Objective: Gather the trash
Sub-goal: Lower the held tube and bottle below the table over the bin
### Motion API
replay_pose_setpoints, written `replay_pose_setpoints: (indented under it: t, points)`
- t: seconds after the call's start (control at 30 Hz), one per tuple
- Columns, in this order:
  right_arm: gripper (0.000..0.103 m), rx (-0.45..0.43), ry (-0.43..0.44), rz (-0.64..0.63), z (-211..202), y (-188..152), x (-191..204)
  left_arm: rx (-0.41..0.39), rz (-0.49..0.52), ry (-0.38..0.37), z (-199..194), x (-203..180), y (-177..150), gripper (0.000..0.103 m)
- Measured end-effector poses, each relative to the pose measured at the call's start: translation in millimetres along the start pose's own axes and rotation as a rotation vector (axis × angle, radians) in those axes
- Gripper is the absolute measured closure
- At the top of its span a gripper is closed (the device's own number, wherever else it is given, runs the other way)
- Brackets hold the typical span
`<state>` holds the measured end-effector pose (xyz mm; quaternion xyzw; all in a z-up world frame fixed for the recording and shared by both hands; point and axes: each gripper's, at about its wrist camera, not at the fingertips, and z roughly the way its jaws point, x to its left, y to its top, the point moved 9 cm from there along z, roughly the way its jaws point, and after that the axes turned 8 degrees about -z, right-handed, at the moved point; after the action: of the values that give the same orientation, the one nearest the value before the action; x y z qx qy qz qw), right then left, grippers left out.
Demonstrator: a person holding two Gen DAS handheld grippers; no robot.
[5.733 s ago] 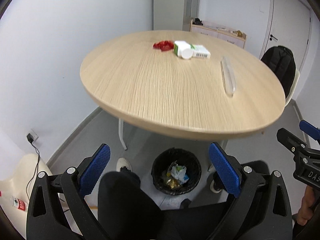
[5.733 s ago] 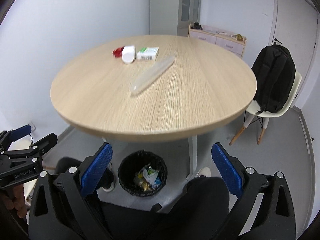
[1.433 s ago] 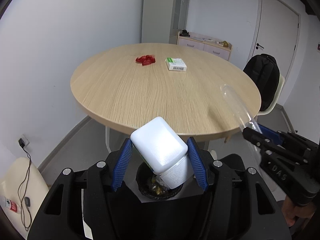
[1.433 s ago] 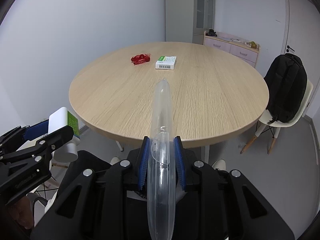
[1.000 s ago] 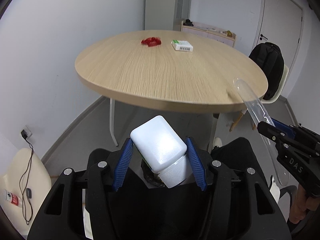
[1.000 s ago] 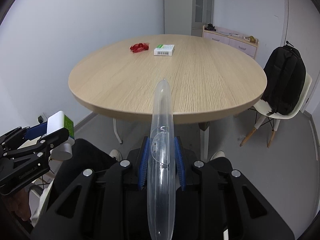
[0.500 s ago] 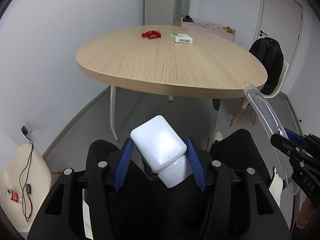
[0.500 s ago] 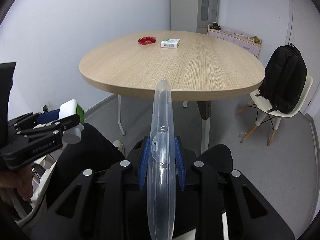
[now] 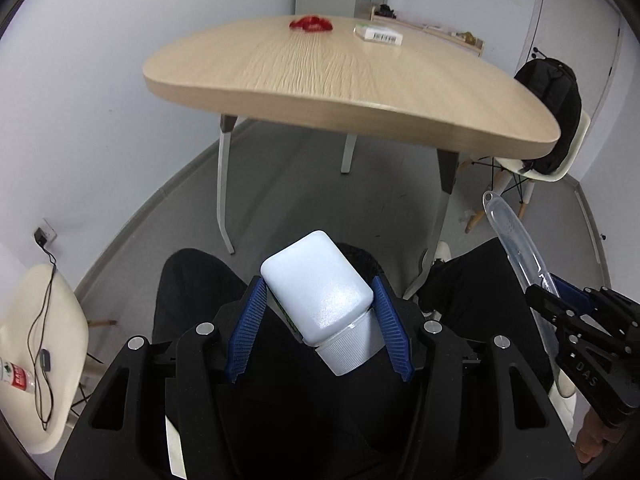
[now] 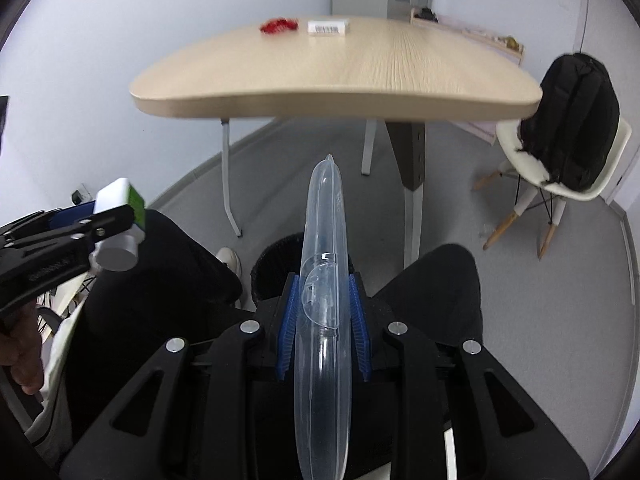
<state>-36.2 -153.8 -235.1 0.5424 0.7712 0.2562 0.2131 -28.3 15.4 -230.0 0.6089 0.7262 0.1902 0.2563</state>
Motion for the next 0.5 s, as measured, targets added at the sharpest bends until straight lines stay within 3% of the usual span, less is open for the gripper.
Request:
replay_pose_setpoints:
  t: [0.5]
  points:
    - [0.079, 0.095, -0.001, 0.04, 103.4, 1.3, -12.8, 0.091, -0.044, 0.023, 83.3, 9.7, 3.8, 0.049]
